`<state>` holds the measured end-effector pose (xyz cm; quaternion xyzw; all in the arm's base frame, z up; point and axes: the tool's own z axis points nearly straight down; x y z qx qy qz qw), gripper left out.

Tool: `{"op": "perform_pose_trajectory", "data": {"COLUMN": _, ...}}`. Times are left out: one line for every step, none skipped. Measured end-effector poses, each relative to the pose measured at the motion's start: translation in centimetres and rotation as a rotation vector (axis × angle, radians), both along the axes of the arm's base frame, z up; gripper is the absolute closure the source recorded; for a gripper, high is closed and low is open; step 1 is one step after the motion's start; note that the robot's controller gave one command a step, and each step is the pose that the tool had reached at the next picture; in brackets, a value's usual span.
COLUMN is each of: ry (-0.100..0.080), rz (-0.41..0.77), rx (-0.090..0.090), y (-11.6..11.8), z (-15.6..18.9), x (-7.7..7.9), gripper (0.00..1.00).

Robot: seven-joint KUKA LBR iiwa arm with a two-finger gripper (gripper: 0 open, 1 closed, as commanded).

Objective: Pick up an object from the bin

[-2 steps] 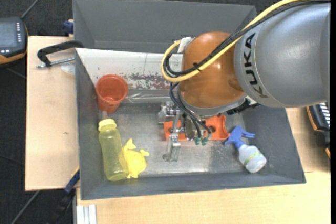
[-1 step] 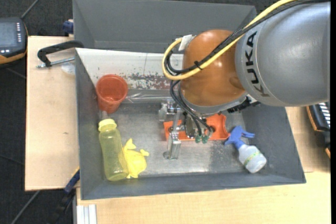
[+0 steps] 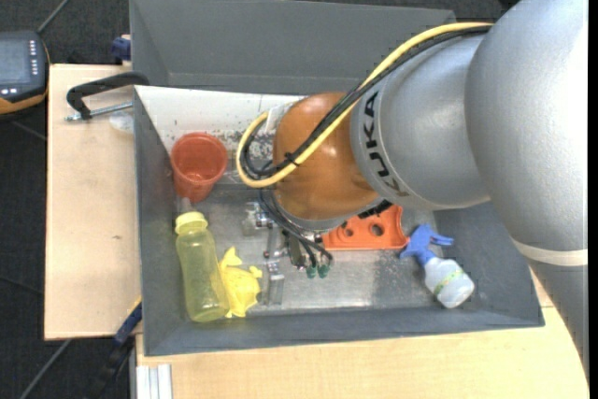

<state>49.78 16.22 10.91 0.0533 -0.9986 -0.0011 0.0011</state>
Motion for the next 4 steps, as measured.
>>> {"op": "perform_pose_trajectory", "data": {"ry": -0.006, "rz": 0.053, "rx": 0.001, "y": -7.0, "z": -2.6, "x": 4.2, "gripper": 0.0}}
{"op": "perform_pose_trajectory", "data": {"ry": -0.001, "rz": 0.306, "rx": 0.0, "y": -2.1, "z": -1.5, "x": 1.6, "gripper": 0.0}}
{"op": "perform_pose_trajectory", "data": {"ry": -0.011, "rz": 0.351, "rx": 0.006, "y": -5.0, "z": -2.5, "x": 3.6, "gripper": 0.0}}
{"op": "perform_pose_trajectory", "data": {"ry": -0.008, "rz": 0.342, "rx": 0.002, "y": -12.2, "z": -3.8, "x": 6.1, "gripper": 1.0}}
